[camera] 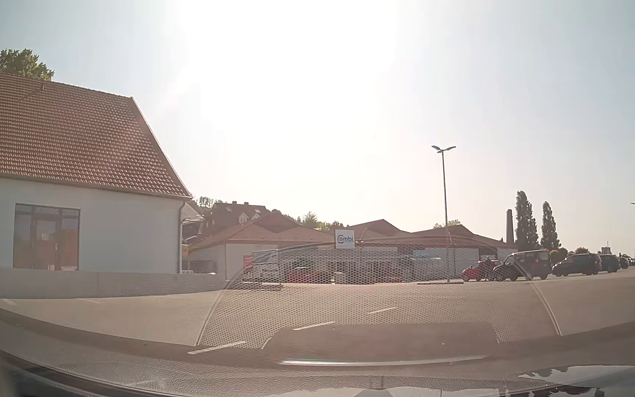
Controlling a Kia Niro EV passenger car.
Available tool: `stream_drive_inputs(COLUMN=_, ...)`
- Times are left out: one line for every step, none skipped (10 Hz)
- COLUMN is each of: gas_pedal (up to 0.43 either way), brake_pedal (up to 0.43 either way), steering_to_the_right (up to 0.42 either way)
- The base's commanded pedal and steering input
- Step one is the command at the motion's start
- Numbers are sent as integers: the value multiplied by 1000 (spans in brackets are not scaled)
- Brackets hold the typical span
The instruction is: Follow the waypoints while adhering to traffic rules and regulations
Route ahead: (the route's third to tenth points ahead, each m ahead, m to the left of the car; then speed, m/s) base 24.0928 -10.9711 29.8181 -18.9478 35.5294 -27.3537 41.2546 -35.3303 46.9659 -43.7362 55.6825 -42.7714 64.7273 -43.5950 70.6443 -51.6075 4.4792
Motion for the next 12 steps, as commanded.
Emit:
stream_drive_inputs(gas_pedal=150, brake_pedal=0, steering_to_the_right=101)
stream_drive_inputs(gas_pedal=150, brake_pedal=0, steering_to_the_right=106)
stream_drive_inputs(gas_pedal=150, brake_pedal=0, steering_to_the_right=114)
stream_drive_inputs(gas_pedal=150, brake_pedal=0, steering_to_the_right=121)
stream_drive_inputs(gas_pedal=150, brake_pedal=0, steering_to_the_right=134)
stream_drive_inputs(gas_pedal=150, brake_pedal=0, steering_to_the_right=148)
stream_drive_inputs(gas_pedal=157, brake_pedal=0, steering_to_the_right=166)
stream_drive_inputs(gas_pedal=169, brake_pedal=0, steering_to_the_right=193)
stream_drive_inputs(gas_pedal=169, brake_pedal=0, steering_to_the_right=212)
stream_drive_inputs(gas_pedal=169, brake_pedal=0, steering_to_the_right=229)
stream_drive_inputs(gas_pedal=177, brake_pedal=0, steering_to_the_right=237)
stream_drive_inputs(gas_pedal=177, brake_pedal=0, steering_to_the_right=242)
